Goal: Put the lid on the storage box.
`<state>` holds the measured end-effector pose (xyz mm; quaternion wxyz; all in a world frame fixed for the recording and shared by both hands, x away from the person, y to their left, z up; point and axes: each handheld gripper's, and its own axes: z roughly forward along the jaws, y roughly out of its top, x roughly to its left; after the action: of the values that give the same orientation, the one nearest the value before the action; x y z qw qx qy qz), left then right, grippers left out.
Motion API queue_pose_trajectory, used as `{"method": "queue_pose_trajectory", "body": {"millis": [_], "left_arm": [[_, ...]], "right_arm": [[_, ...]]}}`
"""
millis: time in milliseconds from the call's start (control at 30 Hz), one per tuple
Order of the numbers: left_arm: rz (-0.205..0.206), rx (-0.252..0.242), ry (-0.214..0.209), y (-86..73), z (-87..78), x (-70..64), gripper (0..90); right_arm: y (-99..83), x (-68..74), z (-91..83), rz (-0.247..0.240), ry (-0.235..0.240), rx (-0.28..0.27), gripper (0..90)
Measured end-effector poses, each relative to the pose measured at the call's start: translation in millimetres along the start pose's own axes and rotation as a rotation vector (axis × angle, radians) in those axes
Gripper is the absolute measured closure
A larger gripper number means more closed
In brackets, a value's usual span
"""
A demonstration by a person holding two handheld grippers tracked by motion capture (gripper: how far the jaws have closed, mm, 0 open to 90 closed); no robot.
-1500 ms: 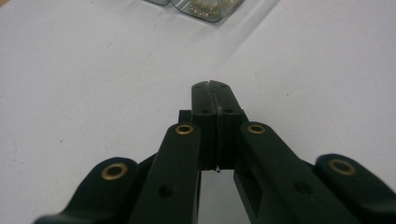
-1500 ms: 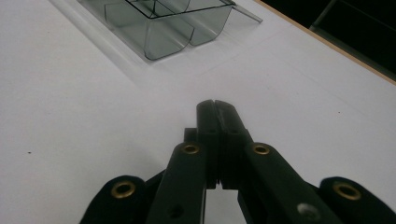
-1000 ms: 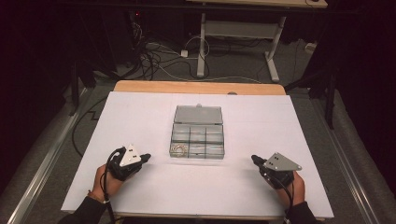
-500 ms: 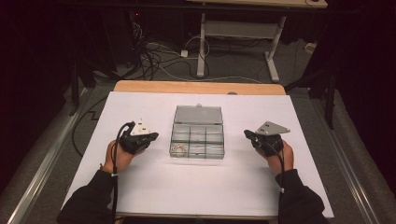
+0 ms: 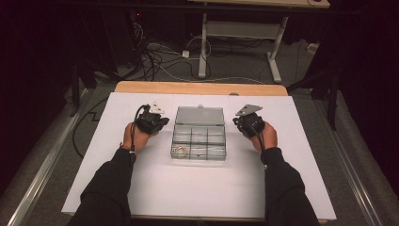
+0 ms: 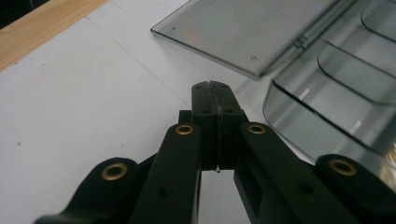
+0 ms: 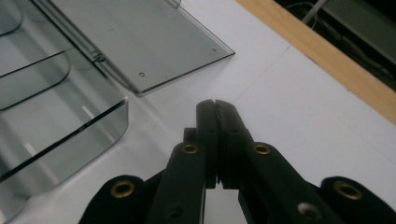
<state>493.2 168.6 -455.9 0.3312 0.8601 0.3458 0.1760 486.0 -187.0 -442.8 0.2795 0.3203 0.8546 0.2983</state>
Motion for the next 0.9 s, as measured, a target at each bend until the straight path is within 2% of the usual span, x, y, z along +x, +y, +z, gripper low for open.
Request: {"method": "queue_pose_trajectory", "body": {"millis": [100,200,267,333,433,600,800,900], "left_arm": [[-0.023,0.018,0.006,5.0,11.6,2.4,87.0],[-0.071,0.021,0.026,6.4,22.5,2.0,87.0],[-0.088,0.020,0.046,6.8,27.3,-0.7,86.9],[-0.094,0.022,0.047,7.3,32.6,-3.7,86.8],[-0.090,0.036,0.054,8.0,39.4,-7.5,86.8],[-0.110,0.020,0.057,8.0,41.7,-7.8,86.9],[-0.118,0.015,0.071,8.7,42.6,-10.1,86.9],[-0.116,0.014,0.073,9.5,43.0,-10.9,86.9]], "right_arm": [[5.4,0.9,17.6,0.010,-0.002,0.035,89.7],[8.6,2.5,30.7,-0.010,-0.020,0.064,89.6],[9.4,4.0,37.3,-0.018,-0.027,0.082,89.7],[9.6,5.6,42.9,-0.032,-0.030,0.098,89.7],[10.1,6.8,47.4,-0.029,-0.023,0.099,89.7],[13.0,8.2,51.7,-0.015,-0.020,0.087,89.8],[15.1,11.3,55.8,0.035,-0.031,0.068,90.0],[15.5,11.3,55.4,0.052,-0.016,0.059,90.0]]}}
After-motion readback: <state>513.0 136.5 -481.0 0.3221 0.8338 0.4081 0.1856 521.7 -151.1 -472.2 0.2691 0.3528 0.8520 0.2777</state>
